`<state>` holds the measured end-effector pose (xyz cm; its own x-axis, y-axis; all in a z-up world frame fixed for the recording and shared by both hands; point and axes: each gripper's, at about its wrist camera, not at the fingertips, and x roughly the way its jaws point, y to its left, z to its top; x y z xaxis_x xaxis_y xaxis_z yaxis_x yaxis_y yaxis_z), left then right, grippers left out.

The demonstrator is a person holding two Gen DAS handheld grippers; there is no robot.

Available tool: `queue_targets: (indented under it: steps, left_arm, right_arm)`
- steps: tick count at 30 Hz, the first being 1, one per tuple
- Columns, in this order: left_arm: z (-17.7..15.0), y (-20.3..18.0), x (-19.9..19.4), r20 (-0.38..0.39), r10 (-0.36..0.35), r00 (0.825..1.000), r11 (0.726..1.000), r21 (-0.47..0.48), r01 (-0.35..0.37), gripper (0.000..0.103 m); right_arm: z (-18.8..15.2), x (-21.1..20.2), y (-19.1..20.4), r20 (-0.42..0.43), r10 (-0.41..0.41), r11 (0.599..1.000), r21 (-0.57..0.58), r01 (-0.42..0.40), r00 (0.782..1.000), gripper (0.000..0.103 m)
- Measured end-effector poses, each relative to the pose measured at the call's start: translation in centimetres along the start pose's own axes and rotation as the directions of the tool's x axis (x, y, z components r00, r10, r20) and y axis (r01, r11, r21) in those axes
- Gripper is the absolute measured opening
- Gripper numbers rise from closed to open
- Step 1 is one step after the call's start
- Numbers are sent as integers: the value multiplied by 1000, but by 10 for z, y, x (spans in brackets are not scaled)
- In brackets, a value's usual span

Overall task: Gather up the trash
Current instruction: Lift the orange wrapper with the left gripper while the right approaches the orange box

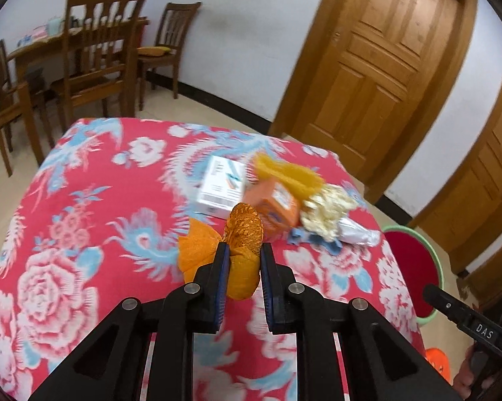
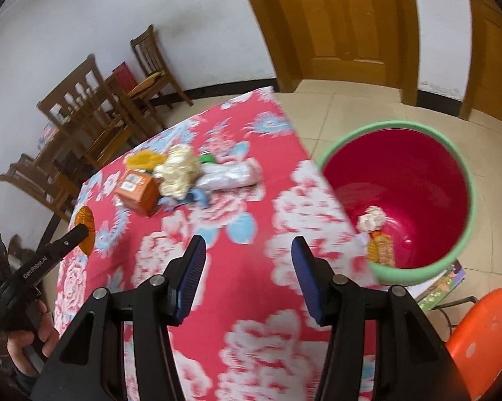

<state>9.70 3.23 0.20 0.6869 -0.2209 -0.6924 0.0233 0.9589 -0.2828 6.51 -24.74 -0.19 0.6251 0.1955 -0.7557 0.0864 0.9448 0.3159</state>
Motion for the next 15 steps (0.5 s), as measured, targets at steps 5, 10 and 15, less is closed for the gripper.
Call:
queue_targets:
  steps: [5,10,15]
  left_arm:
    - [4,33,-2,19,45,999,998,-49,-44,18]
    - [9,60,-4,43,85,995,993,-88,-81,18]
    - [12,80,3,45,95,994,987,-133,-88,18]
  right_arm:
    - [6,20,41,-42,30,998,-55,-32,999,57]
    - [13,37,74,-62,68,994,-81,-73,996,60]
    - [24,59,103,-70,77,990,-109,-84,995,65]
